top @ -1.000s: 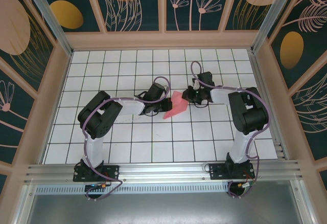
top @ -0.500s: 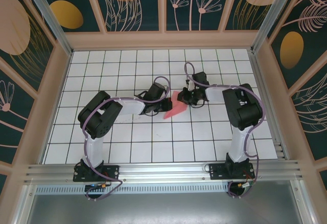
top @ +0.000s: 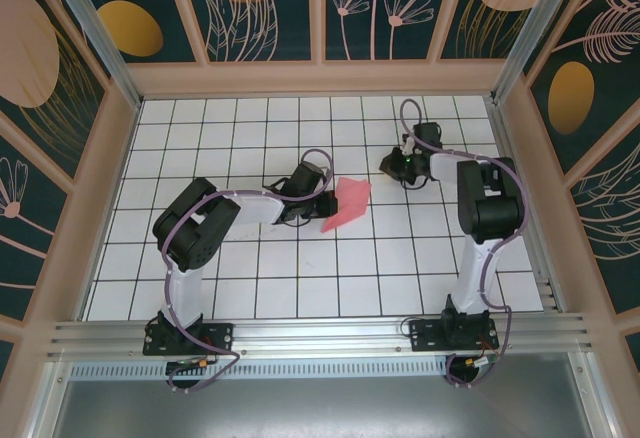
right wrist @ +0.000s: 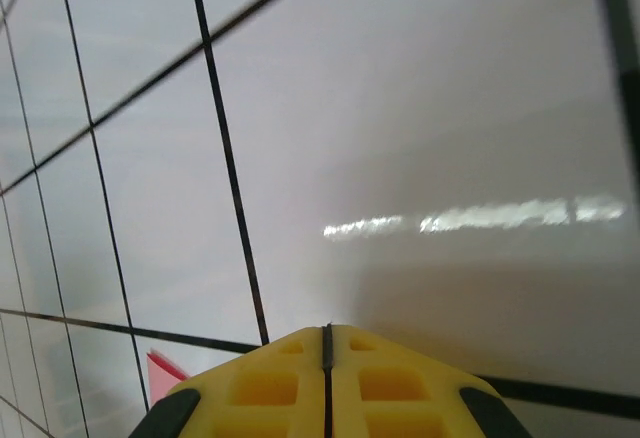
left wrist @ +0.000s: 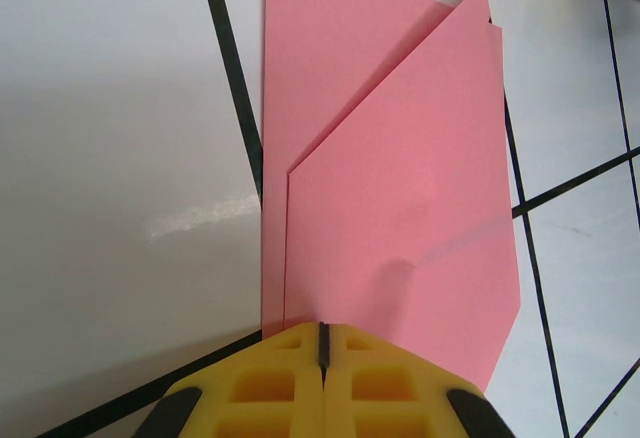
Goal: Fold a paper plane with a square sheet of paper (pick it up from the middle)
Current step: Fourth fold the wing at the center of the table.
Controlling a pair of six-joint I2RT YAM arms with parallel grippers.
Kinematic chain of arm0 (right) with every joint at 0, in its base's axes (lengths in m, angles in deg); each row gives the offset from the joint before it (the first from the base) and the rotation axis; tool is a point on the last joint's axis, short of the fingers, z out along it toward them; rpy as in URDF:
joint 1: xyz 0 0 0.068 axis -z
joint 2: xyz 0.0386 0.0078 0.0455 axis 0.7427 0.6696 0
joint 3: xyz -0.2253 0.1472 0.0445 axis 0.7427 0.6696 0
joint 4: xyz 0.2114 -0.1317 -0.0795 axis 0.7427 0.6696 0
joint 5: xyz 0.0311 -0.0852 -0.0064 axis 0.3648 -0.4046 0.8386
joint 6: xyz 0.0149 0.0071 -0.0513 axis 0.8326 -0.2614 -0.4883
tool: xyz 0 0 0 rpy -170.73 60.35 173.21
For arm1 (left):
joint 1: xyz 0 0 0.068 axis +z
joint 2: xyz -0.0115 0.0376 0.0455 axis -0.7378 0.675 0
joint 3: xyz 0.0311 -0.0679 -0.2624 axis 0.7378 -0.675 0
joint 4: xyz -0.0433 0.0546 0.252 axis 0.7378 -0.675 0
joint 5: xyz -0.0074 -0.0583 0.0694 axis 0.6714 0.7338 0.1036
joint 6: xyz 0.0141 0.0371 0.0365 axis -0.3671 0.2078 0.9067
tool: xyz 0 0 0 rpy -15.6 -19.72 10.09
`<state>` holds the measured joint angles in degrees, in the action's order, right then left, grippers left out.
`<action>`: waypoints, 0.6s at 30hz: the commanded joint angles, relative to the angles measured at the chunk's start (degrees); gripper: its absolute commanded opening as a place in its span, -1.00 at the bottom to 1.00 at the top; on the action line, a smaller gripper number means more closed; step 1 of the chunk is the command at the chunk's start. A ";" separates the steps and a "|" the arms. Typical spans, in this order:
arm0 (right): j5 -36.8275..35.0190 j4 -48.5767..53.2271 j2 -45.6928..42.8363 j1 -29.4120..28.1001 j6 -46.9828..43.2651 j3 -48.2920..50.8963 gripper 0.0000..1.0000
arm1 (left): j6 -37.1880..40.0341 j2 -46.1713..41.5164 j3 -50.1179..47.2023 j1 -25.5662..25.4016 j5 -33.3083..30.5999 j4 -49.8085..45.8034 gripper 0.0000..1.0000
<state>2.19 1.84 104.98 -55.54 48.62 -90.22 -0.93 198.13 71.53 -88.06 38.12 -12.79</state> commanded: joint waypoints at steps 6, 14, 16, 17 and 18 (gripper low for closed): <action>3.92 -2.79 -10.10 -5.60 1.77 7.36 -0.81 | 0.90 3.85 -1.54 -0.10 -2.68 -8.12 -1.00; 6.93 -6.66 -8.20 -12.80 4.90 12.53 -0.84 | 0.71 3.81 -1.55 -0.08 -2.51 -7.45 -1.00; 7.57 -7.35 -6.93 -12.98 5.25 12.66 -0.84 | 0.64 3.76 -1.55 -0.03 -2.42 -7.41 -1.00; 7.85 -7.75 -6.59 -12.91 5.37 12.73 -0.84 | 0.64 3.63 -1.64 -0.08 -2.46 -7.41 -1.00; 7.90 -7.85 -6.12 -12.98 5.38 12.77 -0.85 | 0.62 3.55 -1.64 -0.10 -2.51 -7.41 -1.00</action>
<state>8.36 -3.12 97.24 -68.74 52.99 -78.25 -0.95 198.17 71.57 -88.06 38.12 -12.79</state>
